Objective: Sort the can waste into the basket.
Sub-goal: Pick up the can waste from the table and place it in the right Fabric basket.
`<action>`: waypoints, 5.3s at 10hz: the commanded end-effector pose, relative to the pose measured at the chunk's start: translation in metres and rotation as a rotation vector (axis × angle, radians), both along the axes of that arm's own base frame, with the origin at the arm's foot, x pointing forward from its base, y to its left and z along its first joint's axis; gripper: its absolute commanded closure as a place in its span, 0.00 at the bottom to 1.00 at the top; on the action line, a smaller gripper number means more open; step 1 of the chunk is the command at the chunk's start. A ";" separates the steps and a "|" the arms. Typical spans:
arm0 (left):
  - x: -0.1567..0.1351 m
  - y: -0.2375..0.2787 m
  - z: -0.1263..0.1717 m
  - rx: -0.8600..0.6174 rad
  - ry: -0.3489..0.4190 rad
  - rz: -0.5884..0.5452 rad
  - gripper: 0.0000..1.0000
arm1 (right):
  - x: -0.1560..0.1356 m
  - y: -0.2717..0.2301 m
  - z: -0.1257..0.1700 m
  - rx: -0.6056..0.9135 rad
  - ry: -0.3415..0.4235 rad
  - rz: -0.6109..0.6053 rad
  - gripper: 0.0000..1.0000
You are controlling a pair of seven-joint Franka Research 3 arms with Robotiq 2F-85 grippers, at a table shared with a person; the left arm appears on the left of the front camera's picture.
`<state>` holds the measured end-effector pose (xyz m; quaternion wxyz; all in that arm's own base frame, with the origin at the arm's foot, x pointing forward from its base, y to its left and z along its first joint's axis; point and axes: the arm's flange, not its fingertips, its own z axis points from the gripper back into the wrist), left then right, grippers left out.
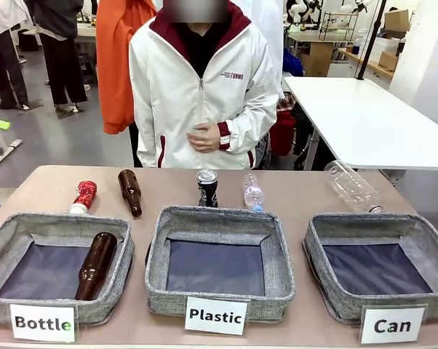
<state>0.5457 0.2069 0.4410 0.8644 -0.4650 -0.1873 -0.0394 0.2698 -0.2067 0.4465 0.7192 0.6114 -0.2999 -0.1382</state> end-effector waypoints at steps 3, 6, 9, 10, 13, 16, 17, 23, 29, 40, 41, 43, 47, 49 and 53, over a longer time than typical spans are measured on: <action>0.007 -0.143 0.034 0.630 0.210 0.101 0.00 | 0.002 -0.001 0.001 0.007 -0.039 -0.008 0.00; 0.047 -0.236 0.016 0.847 0.236 0.038 0.00 | 0.002 -0.001 0.001 0.007 -0.039 -0.008 0.00; 0.072 -0.270 -0.003 0.938 0.285 0.037 0.00 | 0.002 -0.001 0.001 0.007 -0.039 -0.008 0.00; 0.073 -0.269 -0.002 0.934 0.285 0.038 0.00 | 0.002 -0.001 0.001 0.007 -0.039 -0.008 0.00; 0.065 -0.267 -0.023 0.961 0.317 0.091 0.00 | 0.002 -0.001 0.001 0.007 -0.039 -0.008 0.00; 0.056 -0.260 -0.072 0.921 0.373 0.117 0.00 | 0.002 -0.001 0.001 0.007 -0.039 -0.008 0.00; 0.056 -0.261 -0.091 0.904 0.369 0.120 0.00 | 0.002 -0.001 0.001 0.007 -0.039 -0.008 0.00; 0.068 -0.257 -0.124 0.877 0.409 0.133 0.00 | 0.002 -0.001 0.001 0.007 -0.039 -0.008 0.00; 0.071 -0.255 -0.124 0.882 0.412 0.178 1.00 | 0.002 -0.001 0.001 0.007 -0.039 -0.008 0.00; -0.152 -0.290 0.058 0.788 -0.381 -0.391 1.00 | 0.002 -0.001 0.001 0.007 -0.039 -0.008 0.00; -0.175 -0.306 0.049 0.722 -0.451 -0.453 1.00 | 0.002 -0.001 0.001 0.007 -0.039 -0.008 0.00; -0.193 -0.337 0.034 0.863 -0.513 -0.437 1.00 | 0.002 -0.001 0.001 0.007 -0.039 -0.008 0.00; -0.185 -0.326 0.056 0.814 -0.445 -0.444 1.00 | 0.002 -0.001 0.001 0.007 -0.039 -0.008 0.00; -0.187 -0.325 0.052 0.807 -0.465 -0.447 0.56 | 0.002 -0.001 0.001 0.007 -0.039 -0.008 0.00; -0.200 -0.521 0.105 0.515 -1.028 -0.724 0.56 | 0.002 -0.001 0.001 0.007 -0.039 -0.008 0.00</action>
